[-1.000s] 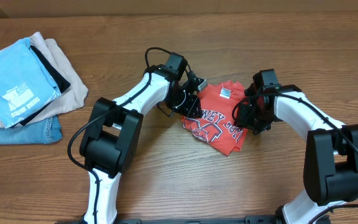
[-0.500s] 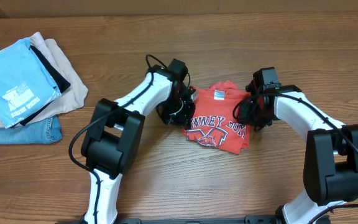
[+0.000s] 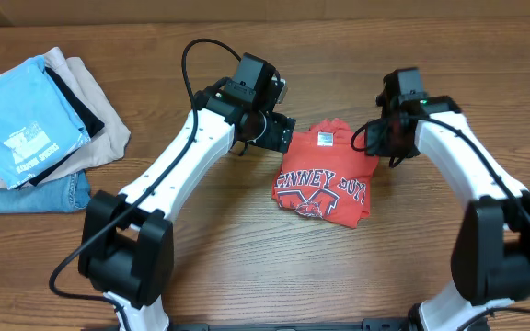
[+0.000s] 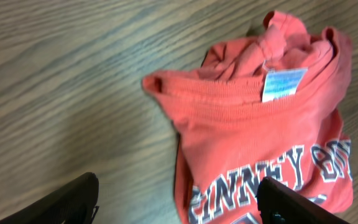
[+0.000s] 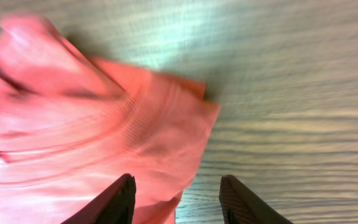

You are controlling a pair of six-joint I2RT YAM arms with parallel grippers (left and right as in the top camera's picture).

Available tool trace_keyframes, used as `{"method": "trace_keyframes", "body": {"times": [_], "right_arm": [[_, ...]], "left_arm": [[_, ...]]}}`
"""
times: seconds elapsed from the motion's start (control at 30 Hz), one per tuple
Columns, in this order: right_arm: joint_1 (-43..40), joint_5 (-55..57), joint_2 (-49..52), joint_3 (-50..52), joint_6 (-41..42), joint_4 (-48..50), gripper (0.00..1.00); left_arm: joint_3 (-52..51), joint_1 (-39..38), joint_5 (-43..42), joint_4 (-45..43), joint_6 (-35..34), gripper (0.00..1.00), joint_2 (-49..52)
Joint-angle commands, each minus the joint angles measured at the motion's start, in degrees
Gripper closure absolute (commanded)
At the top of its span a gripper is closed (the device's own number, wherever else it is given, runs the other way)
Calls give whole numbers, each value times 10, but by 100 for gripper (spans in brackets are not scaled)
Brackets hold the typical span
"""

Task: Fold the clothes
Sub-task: 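Lift the folded red shirt with the left gripper and carry it left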

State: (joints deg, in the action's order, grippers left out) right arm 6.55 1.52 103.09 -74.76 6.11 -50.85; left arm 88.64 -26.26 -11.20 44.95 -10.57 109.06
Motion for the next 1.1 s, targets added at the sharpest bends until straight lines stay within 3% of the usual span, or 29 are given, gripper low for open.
{"method": "trace_keyframes", "body": {"times": [0.0, 0.23, 0.4, 0.6, 0.73, 0.83, 0.87, 1.0, 1.07], "right_arm": [[-2, 10, -59, -23, -2, -10, 50], [-2, 10, -76, -23, -2, -47, 49], [-2, 10, -76, -23, -1, -53, 50], [-2, 10, -76, -23, -1, -63, 51], [-2, 10, -77, -23, -1, -74, 51], [-2, 10, -78, -23, -1, -80, 51], [-2, 10, -78, -23, -1, -80, 52], [-2, 10, -85, -23, -1, -83, 52], [-2, 10, -90, -23, -1, -85, 52]], "left_arm": [[-1, 13, -79, -26, 42, 15, 52], [-1, 19, -217, -91, 110, 11, 140], [-1, 12, -294, -148, 110, 10, 182], [-1, -17, -327, -221, 86, 10, 227], [-1, -43, -351, -262, 86, 38, 245], [7, -49, -349, -264, 87, 75, 243], [14, -48, -349, -257, 87, 82, 242], [54, -22, -335, -210, 89, 92, 219], [73, -5, -308, -182, 89, 92, 196]]}}
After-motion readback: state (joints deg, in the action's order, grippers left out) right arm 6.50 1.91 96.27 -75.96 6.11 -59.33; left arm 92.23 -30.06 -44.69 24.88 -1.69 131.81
